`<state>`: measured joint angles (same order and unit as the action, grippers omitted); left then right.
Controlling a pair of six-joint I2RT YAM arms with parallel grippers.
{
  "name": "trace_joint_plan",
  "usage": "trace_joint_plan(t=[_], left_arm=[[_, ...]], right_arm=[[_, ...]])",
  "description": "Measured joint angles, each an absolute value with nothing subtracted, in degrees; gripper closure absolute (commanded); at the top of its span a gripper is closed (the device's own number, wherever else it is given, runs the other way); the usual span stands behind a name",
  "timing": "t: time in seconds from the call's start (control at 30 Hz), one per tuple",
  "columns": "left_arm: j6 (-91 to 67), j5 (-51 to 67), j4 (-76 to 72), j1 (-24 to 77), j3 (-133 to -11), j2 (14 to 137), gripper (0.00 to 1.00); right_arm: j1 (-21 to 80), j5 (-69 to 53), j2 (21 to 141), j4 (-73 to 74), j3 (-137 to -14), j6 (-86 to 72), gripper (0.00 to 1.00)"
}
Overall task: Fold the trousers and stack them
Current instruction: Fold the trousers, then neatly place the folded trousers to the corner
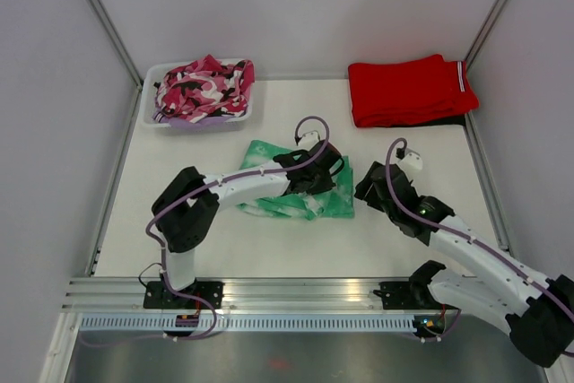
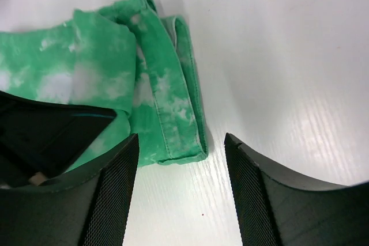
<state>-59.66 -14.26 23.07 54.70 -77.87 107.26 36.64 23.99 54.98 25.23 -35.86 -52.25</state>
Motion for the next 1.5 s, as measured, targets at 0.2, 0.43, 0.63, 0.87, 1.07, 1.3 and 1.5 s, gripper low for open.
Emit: trace_joint_plan(t=[0.2, 0.43, 0.63, 0.87, 1.07, 1.3, 1.5], left_arm=[[-60.84, -14.85, 23.92, 54.94, -81.19, 109.51, 0.35], [-58.28, -13.69, 25.85, 50.48, -84.53, 103.44, 0.0], [-52.6, -13.43, 29.08, 34.76, -73.28, 81.69, 0.0], [-41.93, -5.34, 28.4, 21.41, -52.62, 65.1, 0.01], [-37.01, 3.51, 25.5, 17.5, -40.58, 67.18, 0.02], [-34.39, 8.69, 17.96, 16.64, -37.93, 71.57, 0.06], [-33.43, 12.71, 12.16, 16.58, -37.1, 76.29, 0.27]], right_arm=[[34.0, 25.63, 49.95, 31.03, -37.15, -51.83, 0.3], [32.14, 20.47, 50.98, 32.49, -41.06, -46.74, 0.02], [30.5, 13.17, 57.12, 29.82, -47.55, -40.91, 0.02], [30.52, 5.15, 67.13, 21.19, -42.39, -36.51, 0.02], [30.2, 3.38, 73.71, 16.27, -36.38, -34.41, 0.03], [28.71, 1.45, 77.89, 9.3, -35.51, -32.73, 0.14], [27.83, -0.89, 80.75, 4.36, -35.11, -31.64, 0.28]])
